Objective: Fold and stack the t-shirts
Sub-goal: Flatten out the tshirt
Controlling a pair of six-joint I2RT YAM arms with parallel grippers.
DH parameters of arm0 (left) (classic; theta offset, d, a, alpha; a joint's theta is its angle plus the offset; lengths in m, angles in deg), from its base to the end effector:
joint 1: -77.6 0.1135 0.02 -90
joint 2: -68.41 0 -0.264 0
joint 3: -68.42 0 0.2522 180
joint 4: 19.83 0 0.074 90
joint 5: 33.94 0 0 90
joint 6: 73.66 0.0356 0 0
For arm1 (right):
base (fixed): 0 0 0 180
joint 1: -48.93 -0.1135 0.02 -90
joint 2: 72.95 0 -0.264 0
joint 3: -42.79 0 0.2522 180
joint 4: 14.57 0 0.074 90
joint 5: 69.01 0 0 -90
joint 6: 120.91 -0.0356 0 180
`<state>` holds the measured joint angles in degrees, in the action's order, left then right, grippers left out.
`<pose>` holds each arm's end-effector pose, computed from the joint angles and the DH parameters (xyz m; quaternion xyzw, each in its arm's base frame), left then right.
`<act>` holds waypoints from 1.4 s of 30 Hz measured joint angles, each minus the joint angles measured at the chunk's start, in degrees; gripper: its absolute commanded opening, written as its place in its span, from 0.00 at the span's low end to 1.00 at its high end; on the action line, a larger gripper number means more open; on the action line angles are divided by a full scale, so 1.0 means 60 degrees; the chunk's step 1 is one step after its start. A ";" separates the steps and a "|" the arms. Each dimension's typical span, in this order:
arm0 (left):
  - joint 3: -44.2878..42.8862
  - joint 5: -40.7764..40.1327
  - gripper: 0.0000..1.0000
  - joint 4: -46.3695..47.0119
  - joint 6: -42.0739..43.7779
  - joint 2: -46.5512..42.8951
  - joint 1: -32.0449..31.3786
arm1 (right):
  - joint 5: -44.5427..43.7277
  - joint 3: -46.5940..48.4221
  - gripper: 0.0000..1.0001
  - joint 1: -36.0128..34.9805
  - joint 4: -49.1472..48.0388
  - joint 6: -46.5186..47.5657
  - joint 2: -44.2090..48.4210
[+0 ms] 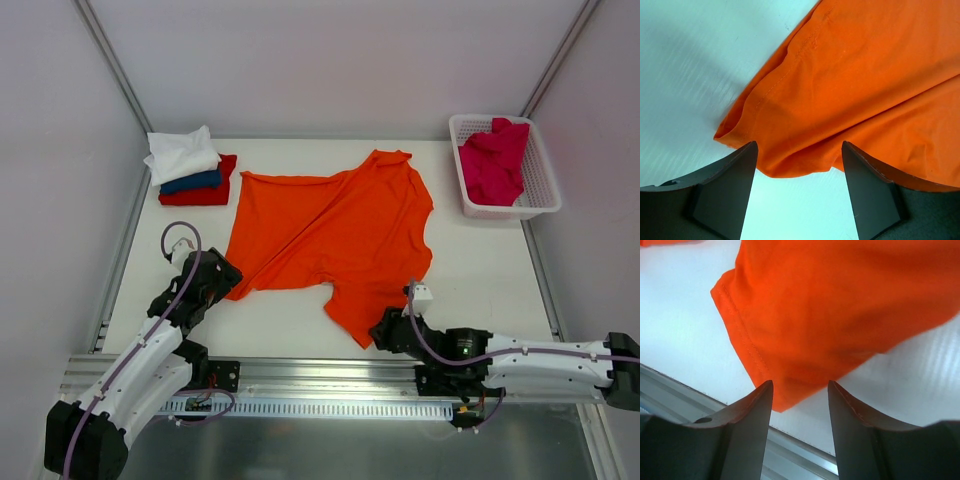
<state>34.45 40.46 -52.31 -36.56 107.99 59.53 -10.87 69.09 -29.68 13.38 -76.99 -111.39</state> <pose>0.1482 -0.0383 0.1903 -0.3233 0.8322 -0.1523 0.4239 0.0460 0.1331 0.1575 -0.1330 0.8694 0.2439 0.4087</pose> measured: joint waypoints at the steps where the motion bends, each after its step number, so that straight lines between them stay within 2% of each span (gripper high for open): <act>1: 0.0000 -0.0004 0.69 0.0000 0.0000 -0.0007 0.0000 | -0.0255 0.0018 0.51 -0.0120 0.0488 -0.0233 0.0382; 5: 0.0000 0.0000 0.69 0.0004 0.0000 -0.0051 0.0000 | -0.1169 0.0240 0.52 -0.0368 0.2331 -0.0962 0.0998; 8: 0.0000 0.0000 0.69 0.0004 0.0004 -0.0142 0.0000 | -0.1603 0.0375 0.52 -0.0404 0.2863 -0.1049 0.0962; 12: 0.0000 -0.0004 0.68 0.0004 0.0007 -0.0255 0.0000 | -0.1781 0.0707 0.53 -0.0408 0.2721 -0.0539 0.0222; 17: 0.0000 0.0000 0.69 0.0004 0.0007 -0.0255 0.0000 | -0.1789 0.2065 0.53 -0.0528 0.2248 0.0295 -0.2237; 20: 0.0000 0.0000 0.69 0.0004 0.0007 -0.0255 0.0000 | -0.1800 0.2568 0.53 -0.0856 0.1818 0.0546 -0.3075; 32: 0.0000 -0.0004 0.69 0.0004 0.0007 -0.0171 0.0000 | -0.2543 0.3359 0.52 -0.2426 0.2543 -0.0535 -0.4076; 42: -0.0036 0.0004 0.69 0.0004 0.0029 -0.0208 0.0000 | -0.2492 0.3238 0.52 -0.3177 0.2175 -0.1446 -0.5071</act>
<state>34.23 40.49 -52.29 -36.39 106.74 59.53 -25.82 88.52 -48.74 26.43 -85.67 -141.81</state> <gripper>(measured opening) 0.687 0.522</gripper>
